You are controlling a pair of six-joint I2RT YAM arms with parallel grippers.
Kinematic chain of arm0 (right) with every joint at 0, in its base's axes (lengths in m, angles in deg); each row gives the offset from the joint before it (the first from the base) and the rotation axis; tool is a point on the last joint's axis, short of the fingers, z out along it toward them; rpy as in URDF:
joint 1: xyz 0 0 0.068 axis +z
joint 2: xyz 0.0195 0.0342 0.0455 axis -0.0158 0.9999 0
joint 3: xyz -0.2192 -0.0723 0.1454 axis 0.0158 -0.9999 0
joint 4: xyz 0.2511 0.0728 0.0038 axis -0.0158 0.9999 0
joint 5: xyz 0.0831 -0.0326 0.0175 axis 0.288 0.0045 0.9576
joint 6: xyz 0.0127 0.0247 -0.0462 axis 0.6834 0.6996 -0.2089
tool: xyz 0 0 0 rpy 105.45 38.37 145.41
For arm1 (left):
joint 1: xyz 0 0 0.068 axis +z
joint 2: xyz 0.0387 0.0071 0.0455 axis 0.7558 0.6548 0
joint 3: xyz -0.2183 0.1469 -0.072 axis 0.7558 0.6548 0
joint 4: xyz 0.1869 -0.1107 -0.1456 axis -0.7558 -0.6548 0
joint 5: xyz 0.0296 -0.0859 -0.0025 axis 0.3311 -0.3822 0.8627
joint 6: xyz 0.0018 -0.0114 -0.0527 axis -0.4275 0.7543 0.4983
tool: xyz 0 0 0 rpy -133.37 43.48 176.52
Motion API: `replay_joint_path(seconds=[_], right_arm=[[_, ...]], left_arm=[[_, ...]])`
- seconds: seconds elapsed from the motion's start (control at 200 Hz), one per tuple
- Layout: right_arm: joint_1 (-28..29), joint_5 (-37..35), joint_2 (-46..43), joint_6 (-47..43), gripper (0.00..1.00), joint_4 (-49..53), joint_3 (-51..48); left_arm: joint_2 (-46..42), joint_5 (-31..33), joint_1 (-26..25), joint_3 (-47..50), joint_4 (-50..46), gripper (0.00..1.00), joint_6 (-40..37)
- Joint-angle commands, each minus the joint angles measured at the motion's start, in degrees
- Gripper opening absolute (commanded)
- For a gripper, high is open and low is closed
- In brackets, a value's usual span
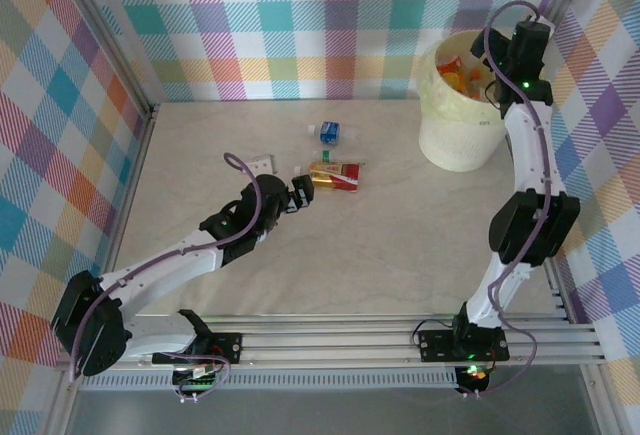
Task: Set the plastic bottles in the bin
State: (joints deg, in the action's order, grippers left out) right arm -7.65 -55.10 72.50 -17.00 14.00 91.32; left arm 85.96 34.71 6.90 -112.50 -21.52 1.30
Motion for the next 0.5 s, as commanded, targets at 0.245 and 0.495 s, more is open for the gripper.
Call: replay_joint_path(seconds=[0.245,0.495], right_arm=[[4.1,20.6,-14.2,-7.4,1.00,-8.4,-16.6],[11.0,33.3,-18.8,-19.4,1.00,-7.4,-23.0]], left_arm=[[1.5,1.1,2.2,-4.1,-6.5,1.00,8.8],[-2.3,3.6,3.6,-0.6,-8.9,1.00,15.5]])
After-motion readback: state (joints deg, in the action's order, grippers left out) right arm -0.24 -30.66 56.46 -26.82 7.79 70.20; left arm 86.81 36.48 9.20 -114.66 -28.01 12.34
